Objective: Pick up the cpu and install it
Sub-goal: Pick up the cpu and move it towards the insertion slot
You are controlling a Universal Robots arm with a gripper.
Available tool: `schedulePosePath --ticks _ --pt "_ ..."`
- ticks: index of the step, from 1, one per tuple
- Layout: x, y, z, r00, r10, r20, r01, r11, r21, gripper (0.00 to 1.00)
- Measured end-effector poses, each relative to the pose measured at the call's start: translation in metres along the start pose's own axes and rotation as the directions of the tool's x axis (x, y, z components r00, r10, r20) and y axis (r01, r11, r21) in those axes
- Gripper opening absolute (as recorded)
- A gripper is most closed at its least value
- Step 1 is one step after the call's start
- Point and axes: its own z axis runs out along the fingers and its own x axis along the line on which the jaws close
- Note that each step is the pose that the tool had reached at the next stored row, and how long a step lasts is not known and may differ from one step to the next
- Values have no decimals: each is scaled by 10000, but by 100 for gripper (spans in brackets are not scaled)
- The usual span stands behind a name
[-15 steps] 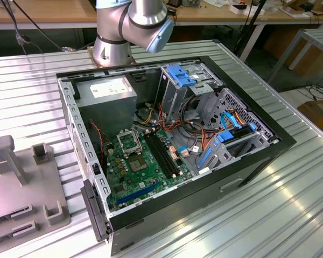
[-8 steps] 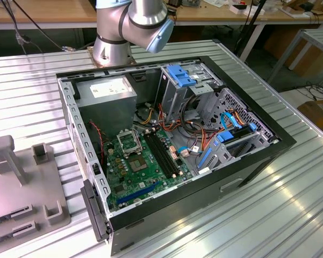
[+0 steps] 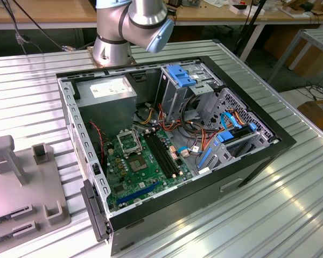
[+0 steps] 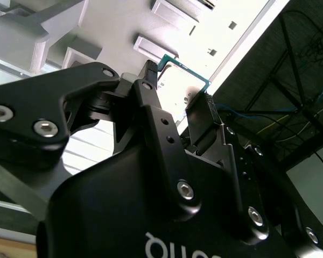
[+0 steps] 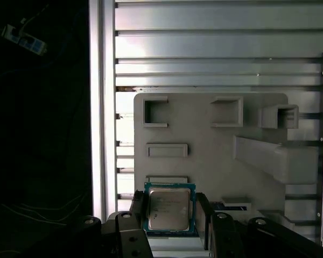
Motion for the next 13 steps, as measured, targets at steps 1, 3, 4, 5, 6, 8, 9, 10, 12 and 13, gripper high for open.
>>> schedulePosePath --ticks 1,3,4,5,6,8,9,10,12,13 --pt "0 0 -1 10000 0 1 0 10000 0 47" --pt "0 0 -5 10000 0 0 0 10000 -1 47" --pt "0 0 -6 10000 0 1 0 10000 0 47" --pt "1 0 -12 10000 0 -1 0 10000 0 47" --pt "1 0 -16 10000 0 0 0 10000 0 47" --pt "1 0 -29 10000 0 -1 0 10000 1 47" --pt "1 0 -34 10000 0 0 0 10000 0 47" --pt "1 0 -39 10000 0 0 0 10000 0 47" --pt "2 0 -46 10000 0 1 0 10000 -1 47" --pt "2 0 -49 10000 0 1 0 10000 -2 47"
